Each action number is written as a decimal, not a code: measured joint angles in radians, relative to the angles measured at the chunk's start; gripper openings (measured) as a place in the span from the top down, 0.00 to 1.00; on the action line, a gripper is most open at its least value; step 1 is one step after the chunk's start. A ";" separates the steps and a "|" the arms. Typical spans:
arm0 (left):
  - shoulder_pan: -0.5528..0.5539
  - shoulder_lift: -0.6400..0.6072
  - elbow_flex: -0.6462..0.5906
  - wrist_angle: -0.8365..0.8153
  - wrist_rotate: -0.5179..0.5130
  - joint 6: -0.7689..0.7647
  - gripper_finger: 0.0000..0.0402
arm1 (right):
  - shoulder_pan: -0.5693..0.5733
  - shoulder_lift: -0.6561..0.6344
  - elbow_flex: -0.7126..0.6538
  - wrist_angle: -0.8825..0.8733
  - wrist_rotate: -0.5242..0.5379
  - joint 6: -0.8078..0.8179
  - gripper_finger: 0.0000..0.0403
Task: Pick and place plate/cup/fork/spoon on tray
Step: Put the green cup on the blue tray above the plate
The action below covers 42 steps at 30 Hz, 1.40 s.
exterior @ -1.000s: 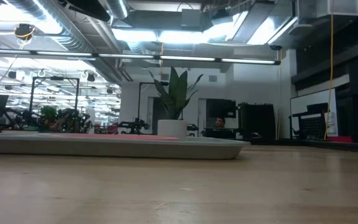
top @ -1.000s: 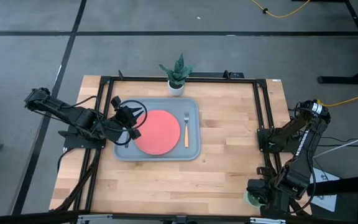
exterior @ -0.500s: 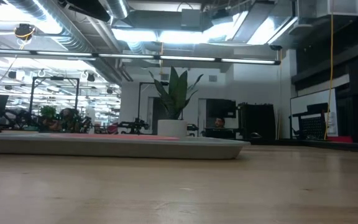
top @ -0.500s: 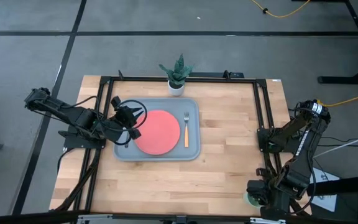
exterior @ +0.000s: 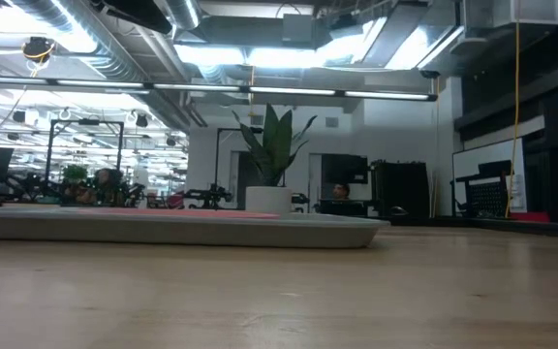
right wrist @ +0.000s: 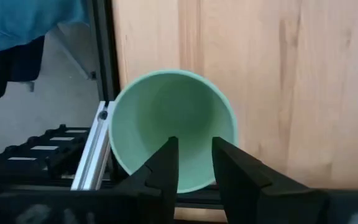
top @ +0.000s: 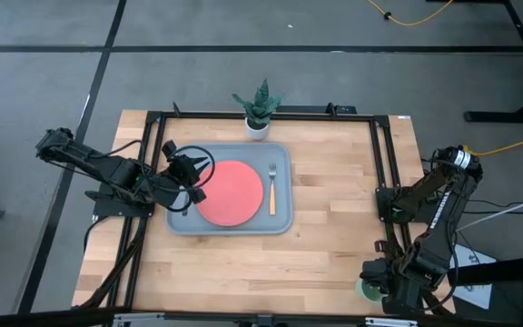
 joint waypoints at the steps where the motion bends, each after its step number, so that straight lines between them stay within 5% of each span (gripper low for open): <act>1: 0.000 0.000 0.000 0.000 0.000 0.000 0.87 | 0.000 0.000 0.000 -0.002 0.001 0.000 0.75; 42: 0.000 0.000 0.000 0.000 0.001 0.000 0.87 | -0.002 0.181 -0.001 -0.075 0.044 -0.066 0.75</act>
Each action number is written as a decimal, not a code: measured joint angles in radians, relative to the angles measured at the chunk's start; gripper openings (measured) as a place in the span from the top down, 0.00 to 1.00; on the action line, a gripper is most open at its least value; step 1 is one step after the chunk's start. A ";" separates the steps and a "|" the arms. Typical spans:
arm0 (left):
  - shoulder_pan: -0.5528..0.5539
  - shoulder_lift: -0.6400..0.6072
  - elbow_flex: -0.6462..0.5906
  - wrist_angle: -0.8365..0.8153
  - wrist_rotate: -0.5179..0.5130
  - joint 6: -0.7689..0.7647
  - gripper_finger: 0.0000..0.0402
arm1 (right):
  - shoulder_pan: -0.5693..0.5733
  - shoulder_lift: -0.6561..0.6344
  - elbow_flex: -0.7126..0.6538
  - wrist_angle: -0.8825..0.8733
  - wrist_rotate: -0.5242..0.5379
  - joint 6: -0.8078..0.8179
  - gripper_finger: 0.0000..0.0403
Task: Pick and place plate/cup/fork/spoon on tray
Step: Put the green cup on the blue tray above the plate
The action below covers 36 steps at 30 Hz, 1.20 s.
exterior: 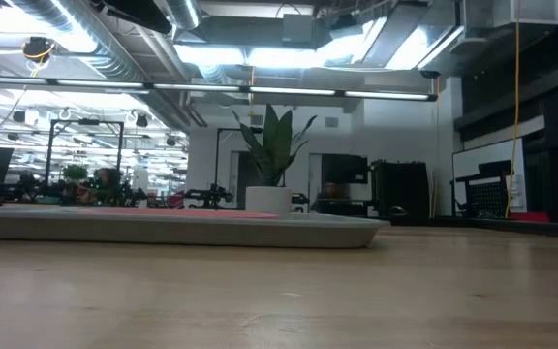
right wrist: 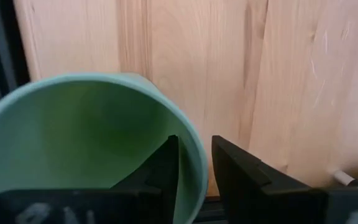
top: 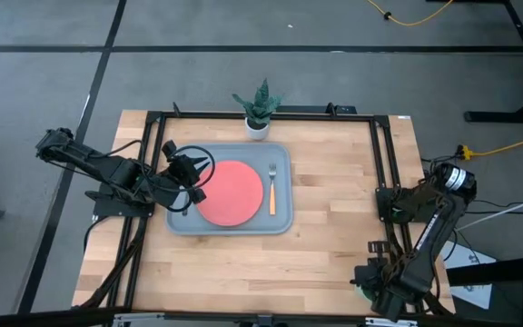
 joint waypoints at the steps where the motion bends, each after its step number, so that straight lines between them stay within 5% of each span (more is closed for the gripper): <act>1: 0.000 0.000 0.000 0.000 0.000 0.000 0.87 | -0.002 0.004 0.000 -0.001 -0.002 0.002 0.75; 9: 0.000 0.000 0.000 0.003 0.000 -0.003 0.87 | -0.049 0.017 0.008 0.027 -0.016 0.025 0.97; 17: 0.004 0.000 0.000 0.007 -0.003 -0.001 0.87 | -0.175 0.020 0.156 -0.090 0.103 -0.154 0.99; 20: 0.012 0.000 0.000 0.007 -0.004 0.002 0.87 | -0.256 0.021 0.249 -0.192 0.283 -0.279 0.99; 26: 0.040 0.000 0.000 -0.002 -0.005 0.003 0.87 | -0.451 0.021 0.394 -0.275 0.936 -0.398 1.00; 31: 0.057 0.000 0.000 -0.002 -0.004 0.003 0.87 | -0.655 0.020 0.445 -0.247 1.339 -0.430 1.00; 34: 0.063 0.000 0.000 -0.006 0.002 0.003 0.87 | -0.810 0.020 0.446 -0.148 1.348 -0.405 1.00; 36: 0.063 0.000 0.000 -0.013 0.002 0.003 0.87 | -0.916 0.026 0.439 -0.064 1.194 -0.472 1.00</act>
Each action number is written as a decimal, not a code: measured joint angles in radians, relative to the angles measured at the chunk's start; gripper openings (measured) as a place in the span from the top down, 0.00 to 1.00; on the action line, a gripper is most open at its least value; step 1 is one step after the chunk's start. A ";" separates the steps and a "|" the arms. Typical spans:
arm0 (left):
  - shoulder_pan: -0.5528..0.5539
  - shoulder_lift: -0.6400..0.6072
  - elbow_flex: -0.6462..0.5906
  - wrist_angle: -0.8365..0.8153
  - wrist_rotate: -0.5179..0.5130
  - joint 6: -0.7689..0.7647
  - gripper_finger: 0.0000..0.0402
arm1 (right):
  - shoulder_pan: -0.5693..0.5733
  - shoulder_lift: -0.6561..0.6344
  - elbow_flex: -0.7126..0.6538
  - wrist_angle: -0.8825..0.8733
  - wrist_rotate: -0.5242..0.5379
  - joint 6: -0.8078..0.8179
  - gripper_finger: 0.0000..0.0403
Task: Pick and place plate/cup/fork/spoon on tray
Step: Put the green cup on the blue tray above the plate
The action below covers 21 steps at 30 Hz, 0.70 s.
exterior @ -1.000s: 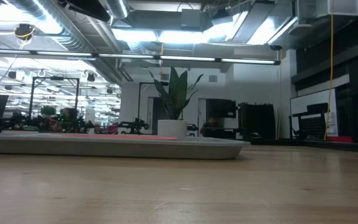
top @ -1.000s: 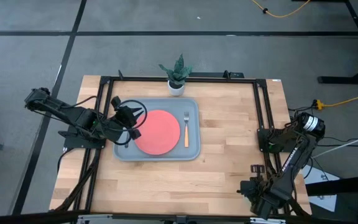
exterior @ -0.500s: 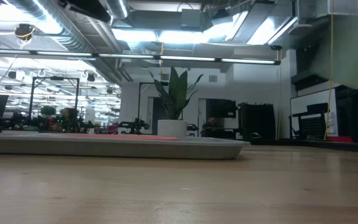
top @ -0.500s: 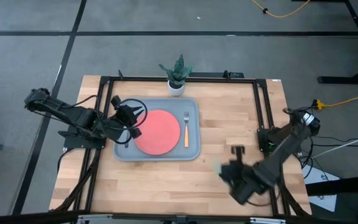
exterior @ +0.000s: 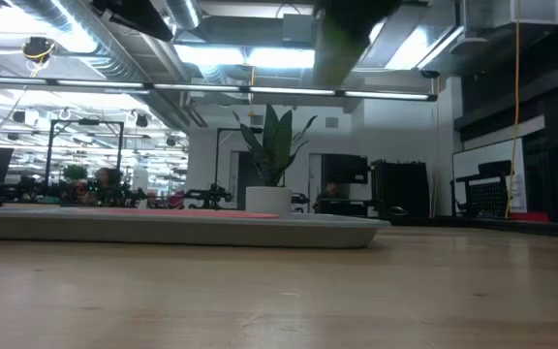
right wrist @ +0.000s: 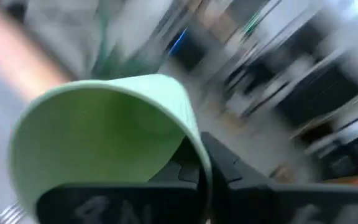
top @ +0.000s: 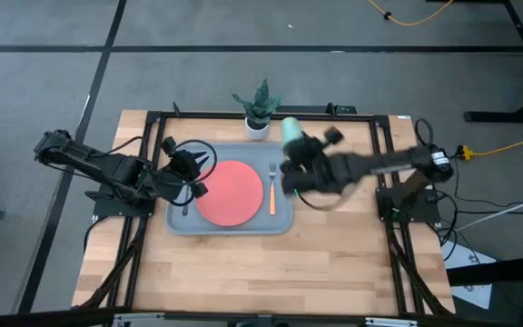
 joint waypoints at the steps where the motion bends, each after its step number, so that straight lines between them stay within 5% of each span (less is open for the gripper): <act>1: 0.000 0.000 0.000 -0.007 0.000 0.000 0.87 | -0.048 0.005 -0.010 0.060 -0.090 -0.064 1.00; 7: 0.000 0.000 0.000 -0.033 0.001 0.000 0.87 | -0.246 0.062 -0.061 0.465 -0.792 -0.496 1.00; 12: 0.000 0.000 0.000 -0.041 0.004 -0.001 0.87 | -0.368 0.120 -0.020 0.566 -0.869 -0.575 1.00; 15: 0.000 0.000 0.000 -0.041 0.014 0.000 0.87 | -0.448 0.171 0.043 0.562 -1.054 -0.527 1.00; 21: 0.000 0.000 0.000 -0.041 0.026 -0.001 0.87 | -0.494 0.337 0.302 0.371 -1.184 -0.590 1.00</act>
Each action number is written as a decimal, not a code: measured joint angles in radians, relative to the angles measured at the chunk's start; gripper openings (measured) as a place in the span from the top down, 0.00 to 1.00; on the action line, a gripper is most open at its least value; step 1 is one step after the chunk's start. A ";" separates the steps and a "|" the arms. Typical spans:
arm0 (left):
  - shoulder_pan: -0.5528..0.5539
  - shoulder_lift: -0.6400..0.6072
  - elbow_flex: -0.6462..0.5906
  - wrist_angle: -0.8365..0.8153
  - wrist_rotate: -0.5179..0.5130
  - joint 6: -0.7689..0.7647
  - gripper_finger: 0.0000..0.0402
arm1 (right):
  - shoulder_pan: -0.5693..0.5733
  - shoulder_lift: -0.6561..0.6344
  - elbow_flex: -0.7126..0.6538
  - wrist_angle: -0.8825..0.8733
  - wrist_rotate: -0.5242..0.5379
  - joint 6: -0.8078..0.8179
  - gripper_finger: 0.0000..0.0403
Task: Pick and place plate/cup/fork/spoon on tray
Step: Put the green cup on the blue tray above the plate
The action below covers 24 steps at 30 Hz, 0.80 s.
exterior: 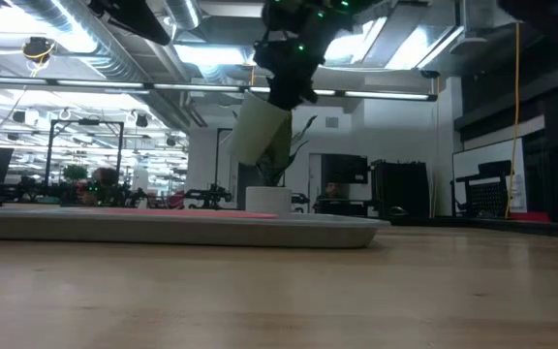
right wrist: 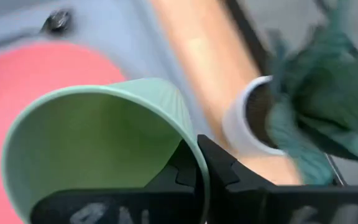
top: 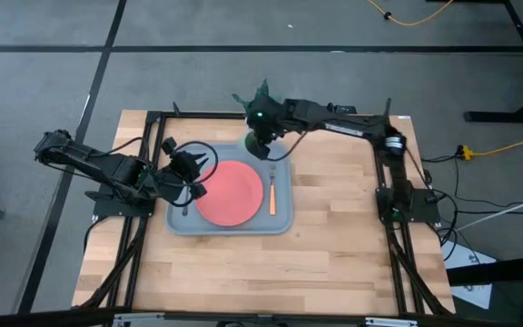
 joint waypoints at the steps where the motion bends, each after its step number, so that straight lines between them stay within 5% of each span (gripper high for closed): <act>1: 0.000 0.000 0.000 0.000 0.003 0.000 0.87 | 0.001 0.032 0.057 -0.067 -0.009 -0.032 1.00; 7: 0.000 0.000 0.000 0.000 0.003 -0.005 0.87 | -0.016 0.197 0.306 -0.423 -0.029 -0.159 1.00; 24: 0.000 0.000 0.000 0.000 0.007 -0.007 0.87 | -0.073 0.293 0.324 -0.416 -0.165 -0.239 1.00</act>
